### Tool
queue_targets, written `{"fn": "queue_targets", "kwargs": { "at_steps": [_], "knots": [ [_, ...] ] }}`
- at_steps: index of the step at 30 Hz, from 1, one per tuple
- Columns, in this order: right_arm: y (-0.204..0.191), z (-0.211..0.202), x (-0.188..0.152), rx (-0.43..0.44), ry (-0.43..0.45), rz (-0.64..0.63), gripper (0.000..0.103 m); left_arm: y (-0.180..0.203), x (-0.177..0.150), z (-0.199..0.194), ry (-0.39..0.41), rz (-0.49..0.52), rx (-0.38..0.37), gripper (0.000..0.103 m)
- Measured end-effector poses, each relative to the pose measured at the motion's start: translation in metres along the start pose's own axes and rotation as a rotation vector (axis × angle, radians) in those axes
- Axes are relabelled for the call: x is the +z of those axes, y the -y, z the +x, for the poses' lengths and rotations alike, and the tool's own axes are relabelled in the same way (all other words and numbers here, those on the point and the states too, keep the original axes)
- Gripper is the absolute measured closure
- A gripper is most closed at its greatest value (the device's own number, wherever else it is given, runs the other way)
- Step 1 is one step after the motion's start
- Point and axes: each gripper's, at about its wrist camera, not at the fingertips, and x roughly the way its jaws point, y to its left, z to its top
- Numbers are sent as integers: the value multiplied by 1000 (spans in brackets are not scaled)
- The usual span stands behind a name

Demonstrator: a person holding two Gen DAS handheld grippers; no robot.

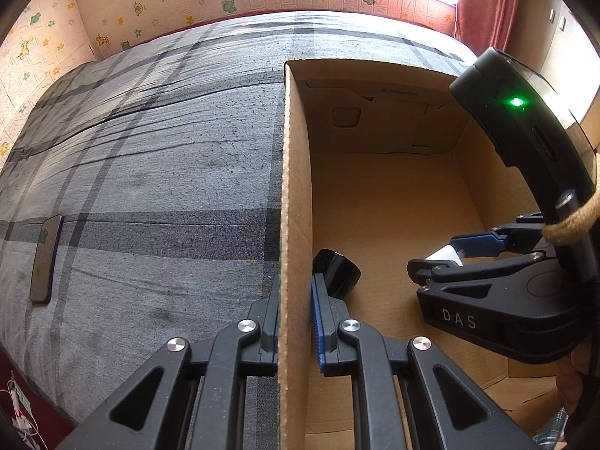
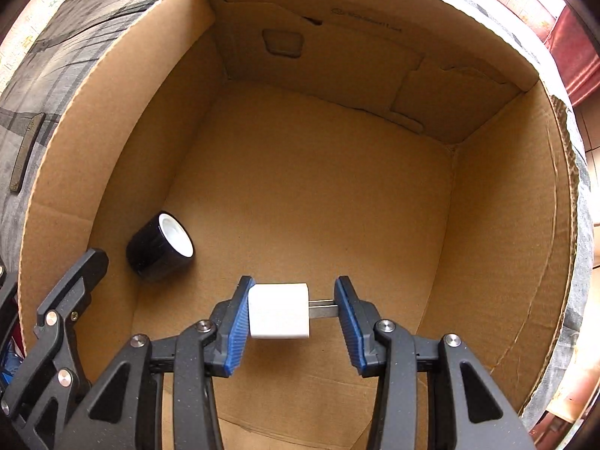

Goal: Organize rigid objects
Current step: 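Open the right gripper to drop the charger into the box, then withdraw the right gripper from the box toward the white remote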

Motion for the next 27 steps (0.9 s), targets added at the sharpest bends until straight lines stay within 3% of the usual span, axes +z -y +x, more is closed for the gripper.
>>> {"fn": "queue_targets", "kwargs": {
  "at_steps": [12,22,27],
  "knots": [
    [8,-9,0,21,22,19,49,0,1,0,-1,-1,2,89],
    [10,-34,-6,18,84,27,47,-1,0,1,-2,-1,5,89],
    [10,-52,-12,7,130,36,41,-2,1,1,-3,-4,1,89]
  ]
}}
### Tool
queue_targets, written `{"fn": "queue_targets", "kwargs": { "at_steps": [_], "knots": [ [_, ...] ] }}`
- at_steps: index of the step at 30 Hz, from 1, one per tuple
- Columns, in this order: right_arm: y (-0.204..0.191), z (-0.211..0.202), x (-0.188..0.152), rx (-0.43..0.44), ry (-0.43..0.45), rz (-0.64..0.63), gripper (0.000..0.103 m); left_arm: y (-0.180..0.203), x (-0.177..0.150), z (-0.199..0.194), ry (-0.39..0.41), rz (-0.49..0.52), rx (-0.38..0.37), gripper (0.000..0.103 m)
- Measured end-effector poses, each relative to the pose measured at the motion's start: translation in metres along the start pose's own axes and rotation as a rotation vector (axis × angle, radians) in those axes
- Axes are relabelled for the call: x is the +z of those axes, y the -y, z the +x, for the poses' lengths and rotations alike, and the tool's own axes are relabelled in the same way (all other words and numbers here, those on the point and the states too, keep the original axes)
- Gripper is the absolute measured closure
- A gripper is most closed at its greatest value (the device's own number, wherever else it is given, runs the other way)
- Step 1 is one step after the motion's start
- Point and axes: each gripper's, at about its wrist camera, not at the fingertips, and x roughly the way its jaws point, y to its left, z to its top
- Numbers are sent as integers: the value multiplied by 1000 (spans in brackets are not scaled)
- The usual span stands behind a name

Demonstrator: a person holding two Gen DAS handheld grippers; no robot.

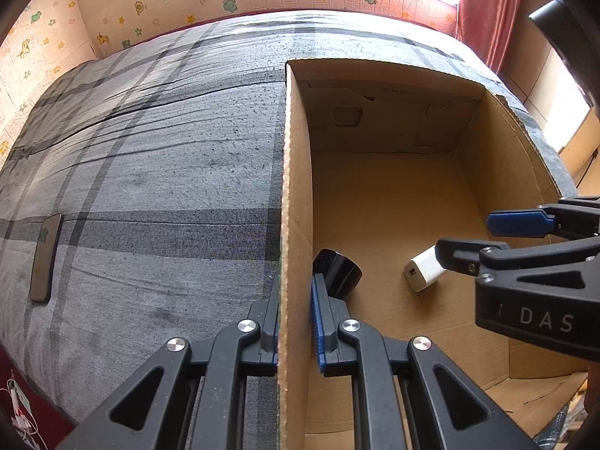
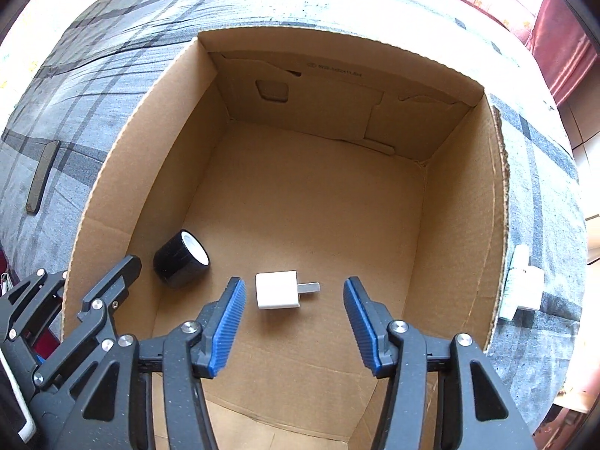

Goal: Organize rigid objects
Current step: 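Withdraw the right gripper from the box toward the white remote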

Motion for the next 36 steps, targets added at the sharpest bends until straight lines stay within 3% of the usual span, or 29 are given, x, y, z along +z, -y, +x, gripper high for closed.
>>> {"fn": "queue_targets", "kwargs": {
  "at_steps": [17,36],
  "knots": [
    [14,-81,-26,-12,190,17,4,4,0,0,0,6,7,89],
    [116,-100,-52,-78,266,189,0,3,1,0,0,4,5,89]
  ]
}}
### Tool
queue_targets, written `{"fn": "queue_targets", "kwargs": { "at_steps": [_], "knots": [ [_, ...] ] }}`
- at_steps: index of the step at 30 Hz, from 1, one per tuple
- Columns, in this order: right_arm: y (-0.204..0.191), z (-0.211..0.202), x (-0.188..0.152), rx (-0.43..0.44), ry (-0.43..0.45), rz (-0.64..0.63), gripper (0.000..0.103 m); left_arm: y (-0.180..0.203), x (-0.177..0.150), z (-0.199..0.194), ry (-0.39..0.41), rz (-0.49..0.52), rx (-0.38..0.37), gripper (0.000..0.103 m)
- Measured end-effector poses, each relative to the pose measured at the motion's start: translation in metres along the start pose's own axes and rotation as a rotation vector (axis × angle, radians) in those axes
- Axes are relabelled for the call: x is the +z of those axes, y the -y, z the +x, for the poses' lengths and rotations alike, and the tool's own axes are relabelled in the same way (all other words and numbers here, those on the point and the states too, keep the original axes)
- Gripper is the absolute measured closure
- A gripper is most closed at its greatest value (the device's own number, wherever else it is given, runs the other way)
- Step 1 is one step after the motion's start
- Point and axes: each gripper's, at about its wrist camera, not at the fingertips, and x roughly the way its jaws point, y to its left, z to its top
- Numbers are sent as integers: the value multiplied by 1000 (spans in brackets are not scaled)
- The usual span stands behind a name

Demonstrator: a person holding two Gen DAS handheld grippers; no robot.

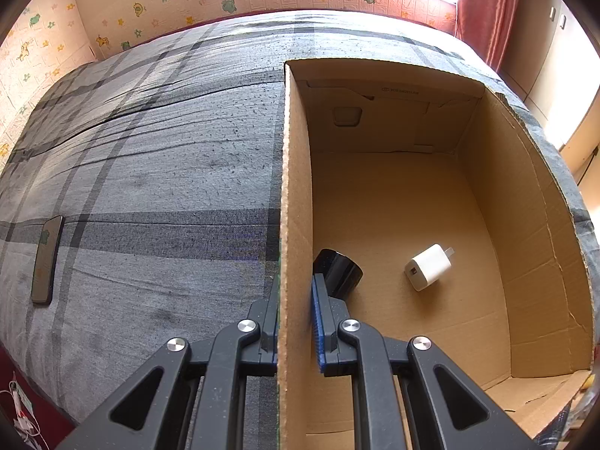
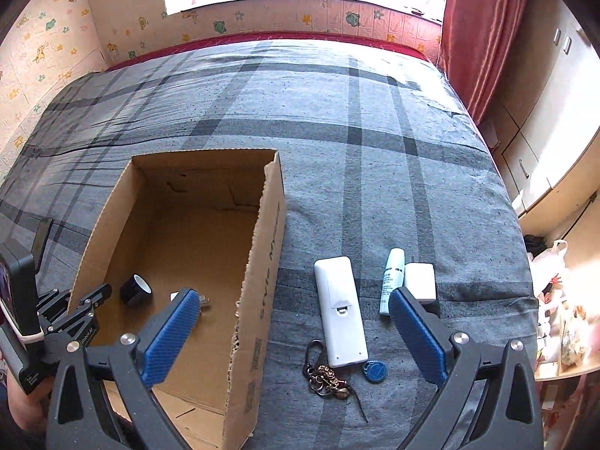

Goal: Organize rigid objects
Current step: 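Withdraw the right gripper from the box toward the white remote, then grasp the white remote control with the right gripper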

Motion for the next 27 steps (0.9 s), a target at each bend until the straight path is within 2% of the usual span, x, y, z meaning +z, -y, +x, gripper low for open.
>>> {"fn": "queue_targets", "kwargs": {
  "at_steps": [8,12,20,27],
  "knots": [
    [46,21,-12,2,7,141,0,-1,-1,0,2,-7,-6,89],
    [64,44,-25,-7,-25,189,0,0,-1,0,4,-1,0,89],
    [73,84,-46,-24,-47,166,0,0,-1,-1,3,-4,-1,89],
    [68,112,-53,-7,-112,156,1,0,-1,0,2,-5,0,89]
  ]
}}
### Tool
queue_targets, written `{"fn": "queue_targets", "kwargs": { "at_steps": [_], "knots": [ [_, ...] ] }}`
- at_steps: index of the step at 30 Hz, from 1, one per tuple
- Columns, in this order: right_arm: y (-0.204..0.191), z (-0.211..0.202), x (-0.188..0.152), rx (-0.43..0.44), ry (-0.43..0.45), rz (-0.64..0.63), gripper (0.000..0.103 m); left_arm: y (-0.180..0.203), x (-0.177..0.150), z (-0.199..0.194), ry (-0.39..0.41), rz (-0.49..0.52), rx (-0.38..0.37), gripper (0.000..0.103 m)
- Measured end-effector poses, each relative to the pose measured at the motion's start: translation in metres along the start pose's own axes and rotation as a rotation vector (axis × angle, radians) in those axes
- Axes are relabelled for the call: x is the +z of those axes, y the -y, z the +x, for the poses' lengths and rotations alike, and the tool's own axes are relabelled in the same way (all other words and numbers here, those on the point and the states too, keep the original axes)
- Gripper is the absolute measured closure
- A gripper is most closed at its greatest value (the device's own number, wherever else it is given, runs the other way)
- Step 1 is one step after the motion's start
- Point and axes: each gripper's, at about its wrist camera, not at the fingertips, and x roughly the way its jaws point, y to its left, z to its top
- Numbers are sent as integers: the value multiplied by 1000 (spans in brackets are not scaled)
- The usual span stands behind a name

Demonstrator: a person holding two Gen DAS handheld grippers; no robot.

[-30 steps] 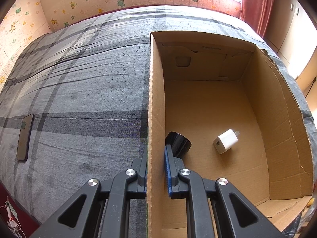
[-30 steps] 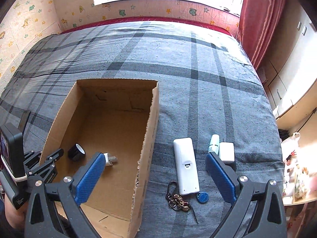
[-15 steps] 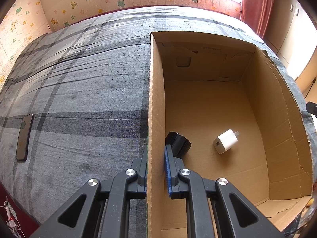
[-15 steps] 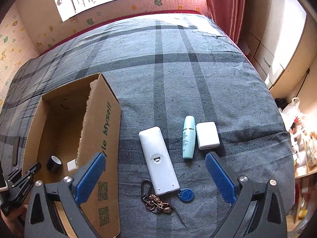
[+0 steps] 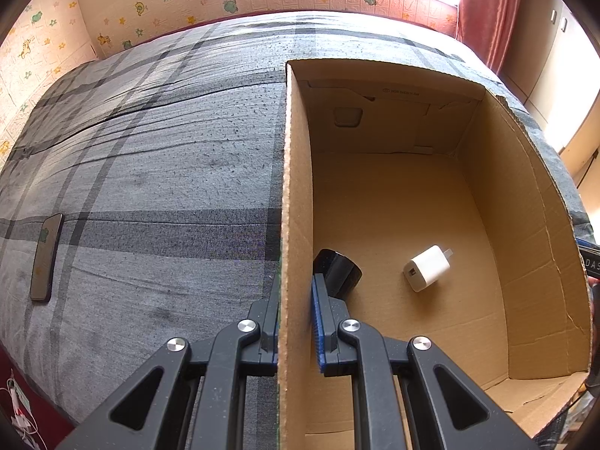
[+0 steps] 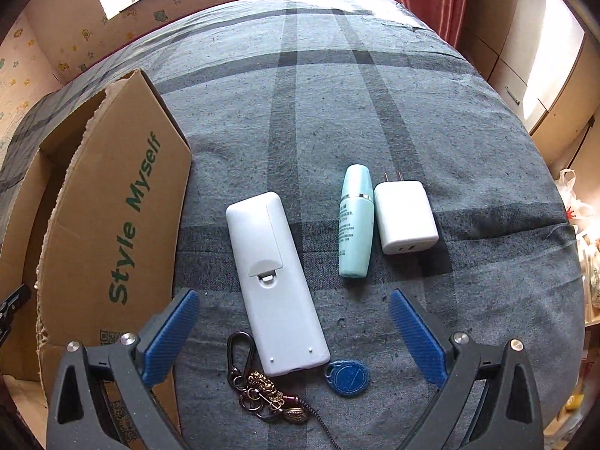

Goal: Organize rigid objects
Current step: 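Grasp the white remote control with the right gripper, then lift the white remote and carry it over the box with the right gripper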

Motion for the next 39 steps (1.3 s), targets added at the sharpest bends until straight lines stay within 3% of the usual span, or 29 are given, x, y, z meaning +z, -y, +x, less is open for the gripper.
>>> {"fn": "queue_targets", "kwargs": {
  "at_steps": [4,6,13,15,16,39],
  "knots": [
    [-1,18,-1,22,-54,-4,5,-1,0,0,1,-4,-2,89],
    [-3,22,-1,24,-51,-13,16,-2,0,0,0,-7,-4,89],
    [-17,45,7,21,-78,-60,26,-2,1,1,-2,-5,-1,89],
    [-21,50,10,-8,-72,-74,46,-2,1,1,-3,-8,-4,89],
    [-21,50,11,-7,-72,-69,50,-2,1,1,-3,-9,-3,89],
    [-17,-9,9,31,-19,-23,53,-2,0,0,-2,-4,2,89]
  ]
}}
